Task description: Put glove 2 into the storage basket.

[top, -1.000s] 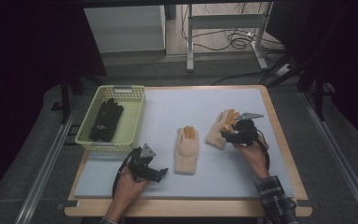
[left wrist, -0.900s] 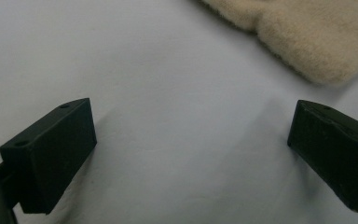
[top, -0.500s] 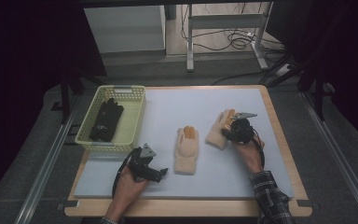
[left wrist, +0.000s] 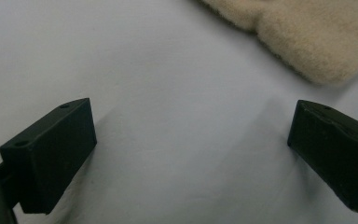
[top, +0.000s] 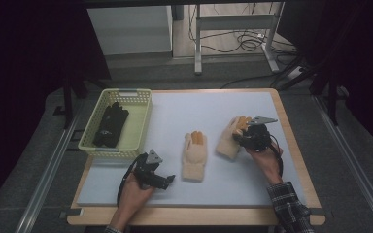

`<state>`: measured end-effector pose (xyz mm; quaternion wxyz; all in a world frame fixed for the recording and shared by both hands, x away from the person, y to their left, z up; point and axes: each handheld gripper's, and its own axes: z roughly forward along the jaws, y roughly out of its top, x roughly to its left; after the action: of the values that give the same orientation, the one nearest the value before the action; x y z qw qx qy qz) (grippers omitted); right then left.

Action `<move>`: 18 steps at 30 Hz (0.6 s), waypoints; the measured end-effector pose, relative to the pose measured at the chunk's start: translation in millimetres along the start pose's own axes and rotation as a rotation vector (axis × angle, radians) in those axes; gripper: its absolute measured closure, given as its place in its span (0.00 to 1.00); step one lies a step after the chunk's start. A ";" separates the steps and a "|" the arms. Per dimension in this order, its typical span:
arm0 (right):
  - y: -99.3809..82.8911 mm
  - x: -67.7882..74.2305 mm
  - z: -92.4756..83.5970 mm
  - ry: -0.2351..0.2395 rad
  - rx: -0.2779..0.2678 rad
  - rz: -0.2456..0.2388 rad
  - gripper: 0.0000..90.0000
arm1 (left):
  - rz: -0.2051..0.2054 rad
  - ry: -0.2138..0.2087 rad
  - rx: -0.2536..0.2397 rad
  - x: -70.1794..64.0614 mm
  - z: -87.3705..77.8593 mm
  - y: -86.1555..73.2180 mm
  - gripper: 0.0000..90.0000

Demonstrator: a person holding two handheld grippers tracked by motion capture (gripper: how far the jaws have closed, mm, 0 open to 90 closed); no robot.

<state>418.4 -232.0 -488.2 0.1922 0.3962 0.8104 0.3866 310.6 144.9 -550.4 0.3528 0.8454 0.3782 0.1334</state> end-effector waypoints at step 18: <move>23.6 56.4 -35.0 0.212 -0.078 -0.105 0.66 | 0.003 0.001 0.001 0.3 0.0 0.1 0.01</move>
<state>374.0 -194.8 -448.2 0.1408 0.3024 0.8301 0.4469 310.9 145.1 -550.4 0.3521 0.8461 0.3771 0.1341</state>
